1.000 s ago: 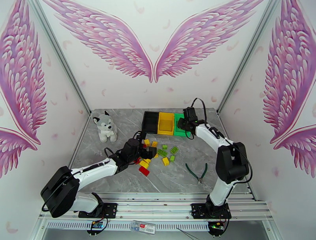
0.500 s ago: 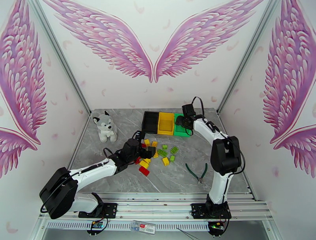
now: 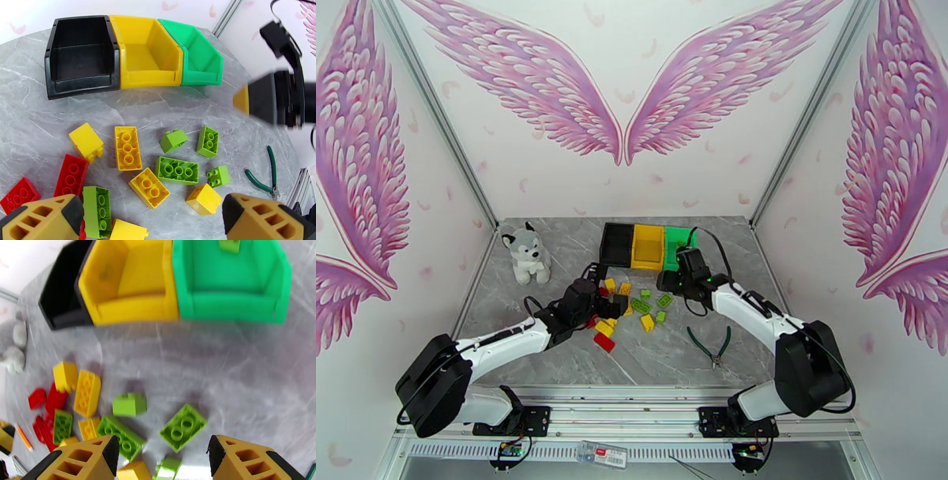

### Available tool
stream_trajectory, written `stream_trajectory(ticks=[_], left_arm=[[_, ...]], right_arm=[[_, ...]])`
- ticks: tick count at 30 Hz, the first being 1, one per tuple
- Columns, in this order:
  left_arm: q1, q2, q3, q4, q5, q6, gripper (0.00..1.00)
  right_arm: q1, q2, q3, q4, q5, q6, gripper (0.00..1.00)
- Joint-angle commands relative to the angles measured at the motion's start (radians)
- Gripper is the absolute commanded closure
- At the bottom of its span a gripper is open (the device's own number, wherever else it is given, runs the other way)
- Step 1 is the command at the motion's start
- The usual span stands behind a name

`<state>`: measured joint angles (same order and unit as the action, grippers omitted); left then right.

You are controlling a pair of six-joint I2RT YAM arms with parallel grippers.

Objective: Sort the legos into containers by color

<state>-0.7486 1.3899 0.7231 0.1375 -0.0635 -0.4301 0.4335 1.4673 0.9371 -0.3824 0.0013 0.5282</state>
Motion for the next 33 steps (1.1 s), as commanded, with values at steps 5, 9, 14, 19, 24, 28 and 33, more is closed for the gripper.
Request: stream_trajectory(ticks=[5, 9, 14, 19, 24, 28, 33], left_arm=[[-0.023, 0.029, 0.047, -0.017, 0.02, -0.018, 0.01], [-0.049, 0.056, 0.055, -0.016, -0.006, -0.016, 0.01], [-0.073, 0.08, 0.052, 0.011, -0.008, -0.036, 0.01], [-0.084, 0.092, 0.056, 0.015, -0.01, -0.036, 0.01], [-0.089, 0.108, 0.065, 0.012, -0.003, -0.036, 0.01], [-0.089, 0.108, 0.068, 0.007, -0.007, -0.032, 0.01], [-0.089, 0.1, 0.067, 0.002, -0.021, -0.025, 0.01]], right_arm=[[0.17, -0.072, -0.146, 0.084, 0.187, 0.066, 0.34], [0.192, -0.069, -0.2, 0.117, 0.215, 0.089, 0.37], [0.192, -0.061, -0.23, 0.138, 0.227, 0.093, 0.39], [0.191, -0.017, -0.229, 0.159, 0.216, 0.095, 0.41], [0.193, 0.019, -0.229, 0.193, 0.198, 0.102, 0.42], [0.192, 0.055, -0.227, 0.208, 0.2, 0.105, 0.42], [0.193, 0.094, -0.223, 0.224, 0.202, 0.11, 0.45]])
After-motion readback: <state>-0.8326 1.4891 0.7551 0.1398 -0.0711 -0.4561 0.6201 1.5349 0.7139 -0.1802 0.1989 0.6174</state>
